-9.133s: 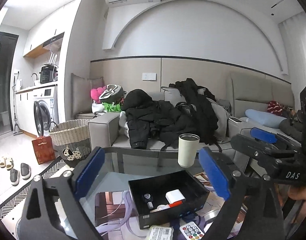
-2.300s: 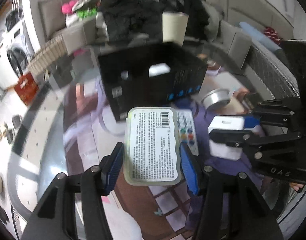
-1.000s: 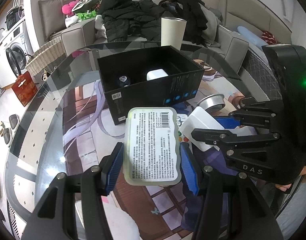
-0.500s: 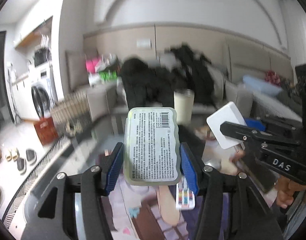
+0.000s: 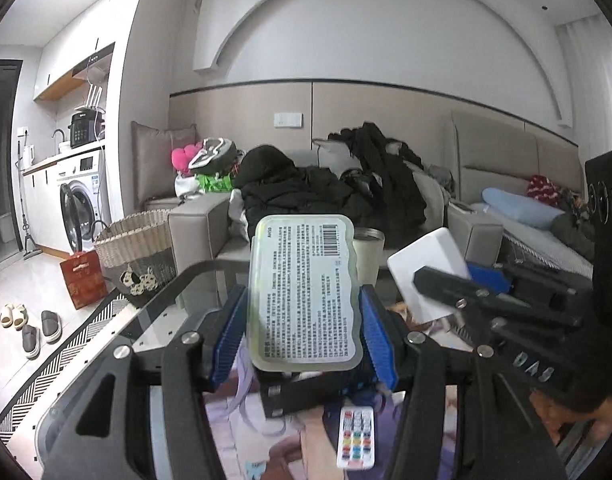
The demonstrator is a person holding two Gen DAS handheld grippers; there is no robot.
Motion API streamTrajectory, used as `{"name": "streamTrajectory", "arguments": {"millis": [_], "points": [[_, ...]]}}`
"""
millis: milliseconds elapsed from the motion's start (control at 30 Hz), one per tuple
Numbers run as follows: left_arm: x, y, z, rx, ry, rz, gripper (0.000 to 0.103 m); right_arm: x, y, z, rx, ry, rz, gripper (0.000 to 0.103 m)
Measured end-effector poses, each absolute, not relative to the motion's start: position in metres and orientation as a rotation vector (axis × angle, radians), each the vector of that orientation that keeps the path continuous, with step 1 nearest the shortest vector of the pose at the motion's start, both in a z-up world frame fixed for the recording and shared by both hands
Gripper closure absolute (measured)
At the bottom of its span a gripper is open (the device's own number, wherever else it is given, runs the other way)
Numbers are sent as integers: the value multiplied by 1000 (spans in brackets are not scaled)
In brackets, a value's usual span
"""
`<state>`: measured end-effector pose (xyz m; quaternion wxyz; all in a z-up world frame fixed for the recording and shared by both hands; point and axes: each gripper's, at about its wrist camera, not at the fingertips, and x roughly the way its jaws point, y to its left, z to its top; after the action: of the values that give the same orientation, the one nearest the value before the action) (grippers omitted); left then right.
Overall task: Organize rigid objects
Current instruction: 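Lift charger in right tool and card pack in left tool over box, then lower charger and card pack into the box and open both tools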
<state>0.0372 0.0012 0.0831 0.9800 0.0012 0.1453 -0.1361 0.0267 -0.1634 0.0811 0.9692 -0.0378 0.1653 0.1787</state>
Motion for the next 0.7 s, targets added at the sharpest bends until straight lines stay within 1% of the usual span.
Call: {"name": "streamTrajectory", "arguments": {"millis": [100, 333, 533, 700], "points": [[49, -1, 89, 2, 272, -261, 48, 41, -157, 86, -90, 305, 330, 81], [85, 12, 102, -59, 238, -209, 48, 92, -154, 95, -46, 304, 281, 81], [93, 23, 104, -95, 187, -182, 48, 112, -145, 108, -37, 256, 279, 81], [107, 17, 95, -74, 240, -182, 48, 121, -136, 105, -72, 269, 283, 81]]}}
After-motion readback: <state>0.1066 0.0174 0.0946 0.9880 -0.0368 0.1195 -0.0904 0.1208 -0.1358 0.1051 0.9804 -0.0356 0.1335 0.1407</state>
